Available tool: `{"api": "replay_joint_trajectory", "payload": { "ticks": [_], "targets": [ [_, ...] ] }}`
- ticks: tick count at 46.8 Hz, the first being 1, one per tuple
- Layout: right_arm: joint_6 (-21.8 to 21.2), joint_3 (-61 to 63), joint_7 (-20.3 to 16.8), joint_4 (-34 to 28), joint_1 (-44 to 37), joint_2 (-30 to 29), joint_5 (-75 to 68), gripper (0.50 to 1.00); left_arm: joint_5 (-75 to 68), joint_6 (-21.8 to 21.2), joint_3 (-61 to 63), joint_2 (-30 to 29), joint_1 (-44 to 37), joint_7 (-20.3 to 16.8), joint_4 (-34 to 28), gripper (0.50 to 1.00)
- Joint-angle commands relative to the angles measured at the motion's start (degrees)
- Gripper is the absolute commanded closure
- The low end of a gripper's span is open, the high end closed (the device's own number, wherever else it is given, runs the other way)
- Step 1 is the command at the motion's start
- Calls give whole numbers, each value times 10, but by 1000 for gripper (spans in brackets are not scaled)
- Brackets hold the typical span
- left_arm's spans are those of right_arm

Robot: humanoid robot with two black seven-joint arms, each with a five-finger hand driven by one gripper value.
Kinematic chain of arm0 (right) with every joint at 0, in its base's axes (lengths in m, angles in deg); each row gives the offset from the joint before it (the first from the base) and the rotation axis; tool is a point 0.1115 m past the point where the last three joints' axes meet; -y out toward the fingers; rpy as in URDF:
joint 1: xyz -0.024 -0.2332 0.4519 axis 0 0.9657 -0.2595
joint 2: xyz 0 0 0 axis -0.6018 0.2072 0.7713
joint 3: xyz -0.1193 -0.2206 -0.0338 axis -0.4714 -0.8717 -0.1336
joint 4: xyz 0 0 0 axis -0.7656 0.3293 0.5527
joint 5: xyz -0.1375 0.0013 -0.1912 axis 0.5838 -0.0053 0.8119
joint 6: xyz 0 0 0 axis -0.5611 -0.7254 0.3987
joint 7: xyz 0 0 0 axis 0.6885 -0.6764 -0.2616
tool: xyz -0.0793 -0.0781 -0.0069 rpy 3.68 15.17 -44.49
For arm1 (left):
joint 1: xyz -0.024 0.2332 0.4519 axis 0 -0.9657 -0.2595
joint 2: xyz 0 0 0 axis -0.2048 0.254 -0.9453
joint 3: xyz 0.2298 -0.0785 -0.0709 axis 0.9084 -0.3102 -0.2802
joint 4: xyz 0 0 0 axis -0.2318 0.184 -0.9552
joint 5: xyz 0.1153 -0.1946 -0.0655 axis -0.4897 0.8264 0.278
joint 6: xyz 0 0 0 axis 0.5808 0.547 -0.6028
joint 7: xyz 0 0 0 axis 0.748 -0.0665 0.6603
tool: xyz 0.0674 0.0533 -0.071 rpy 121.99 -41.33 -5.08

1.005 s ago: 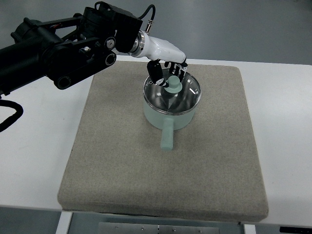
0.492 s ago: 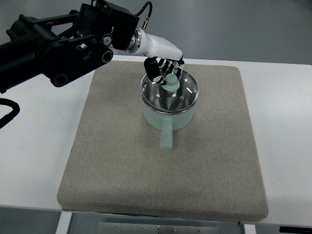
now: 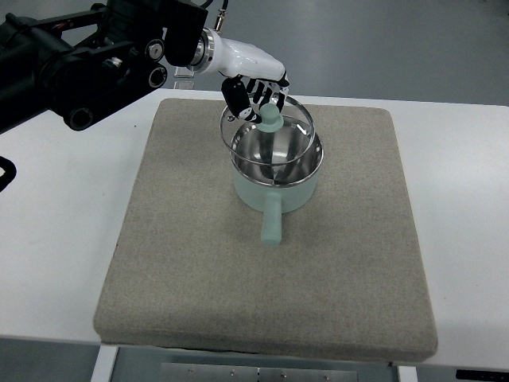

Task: Place lid left of pot with left hand
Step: 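Carry the lid beside the pot and set it on the board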

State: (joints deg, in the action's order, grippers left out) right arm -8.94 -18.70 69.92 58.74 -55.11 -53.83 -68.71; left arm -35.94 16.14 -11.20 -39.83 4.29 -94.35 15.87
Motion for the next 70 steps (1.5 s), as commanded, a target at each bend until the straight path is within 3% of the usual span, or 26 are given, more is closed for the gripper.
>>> {"api": "replay_joint_trajectory", "payload": {
  "ticks": [1, 28, 38, 62, 63, 65, 67, 68, 70],
  "targets": [
    [0, 0, 0, 0, 0, 0, 0, 576, 1, 0, -8, -16, 2, -1, 3, 1000],
    [0, 0, 0, 0, 0, 0, 0, 576, 13, -6, -5, -138, -42, -10, 16, 1000],
    [0, 0, 0, 0, 0, 0, 0, 576, 11, -48, -1, -142, -95, -9, 7, 1000],
    [0, 0, 0, 0, 0, 0, 0, 576, 14, -88, 1, -135, -159, -9, -18, 1000],
    [0, 0, 0, 0, 0, 0, 0, 576, 14, -92, 1, -133, -161, -8, -20, 931],
    [0, 0, 0, 0, 0, 0, 0, 576, 14, -108, 1, -127, -169, -8, -24, 734],
    [0, 0, 0, 0, 0, 0, 0, 576, 15, -128, 1, -119, -179, -8, -28, 571],
    [0, 0, 0, 0, 0, 0, 0, 576, 15, -138, 1, -116, -184, -8, -29, 517],
    [0, 0, 0, 0, 0, 0, 0, 576, 16, -150, 1, -115, -191, -8, -29, 506]
  ]
}}
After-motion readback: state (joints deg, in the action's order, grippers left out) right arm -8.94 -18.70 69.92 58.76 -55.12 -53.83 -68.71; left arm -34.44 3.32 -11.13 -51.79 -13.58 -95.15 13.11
